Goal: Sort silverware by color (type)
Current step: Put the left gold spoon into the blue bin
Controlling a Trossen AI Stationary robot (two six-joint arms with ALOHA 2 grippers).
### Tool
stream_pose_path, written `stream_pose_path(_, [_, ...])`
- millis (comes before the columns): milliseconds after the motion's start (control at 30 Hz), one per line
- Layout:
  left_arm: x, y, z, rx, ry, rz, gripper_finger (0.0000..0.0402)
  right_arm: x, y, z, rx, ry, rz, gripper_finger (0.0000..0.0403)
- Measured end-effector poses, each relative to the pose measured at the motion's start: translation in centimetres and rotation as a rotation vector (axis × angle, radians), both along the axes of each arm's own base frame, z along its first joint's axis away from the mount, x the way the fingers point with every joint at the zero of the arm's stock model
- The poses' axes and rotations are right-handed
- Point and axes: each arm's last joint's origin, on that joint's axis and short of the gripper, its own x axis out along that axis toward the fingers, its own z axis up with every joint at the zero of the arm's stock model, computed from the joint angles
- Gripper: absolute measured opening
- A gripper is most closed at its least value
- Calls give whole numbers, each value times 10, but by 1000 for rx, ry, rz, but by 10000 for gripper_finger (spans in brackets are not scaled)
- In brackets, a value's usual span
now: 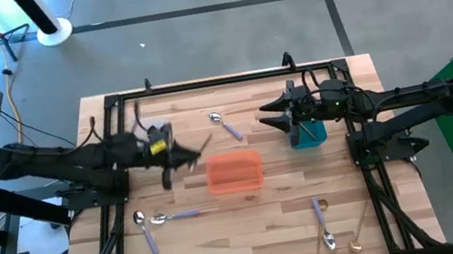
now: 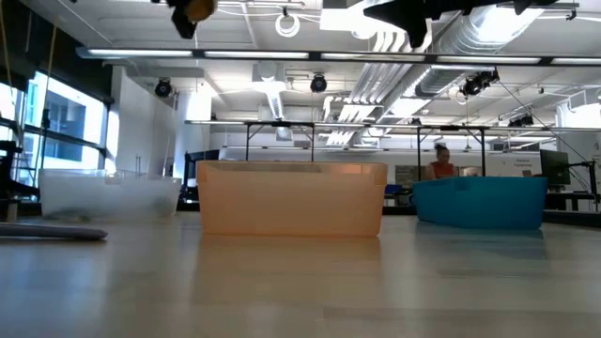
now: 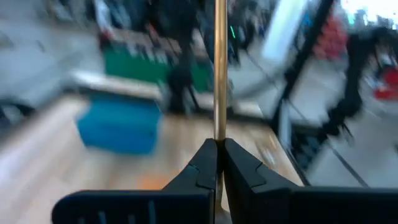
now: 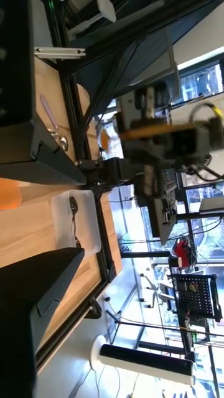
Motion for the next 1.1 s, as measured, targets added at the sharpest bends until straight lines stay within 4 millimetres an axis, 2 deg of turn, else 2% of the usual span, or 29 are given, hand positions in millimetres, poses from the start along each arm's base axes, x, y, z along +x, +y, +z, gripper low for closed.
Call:
stream_pose_path(233, [8,37,20,54,-168,73,0,0,0,4,-4,-36,0,158])
stream_pose_path(400, [16,52,22,59,-242,122,0,3,-1,8,-10,-100,-25,158])
stream_pose_path(567, [25,55,17,60,-243,128,0,11,-2,4,-11,-107,-26,158])
stream_pose_path(767, [24,53,19,53,-256,120,0,18,-2,-3,-13,-73,-26,158])
stream_pose_path(1100, [24,53,19,54,-262,124,0,19,-3,-4,-34,-68,-26,158])
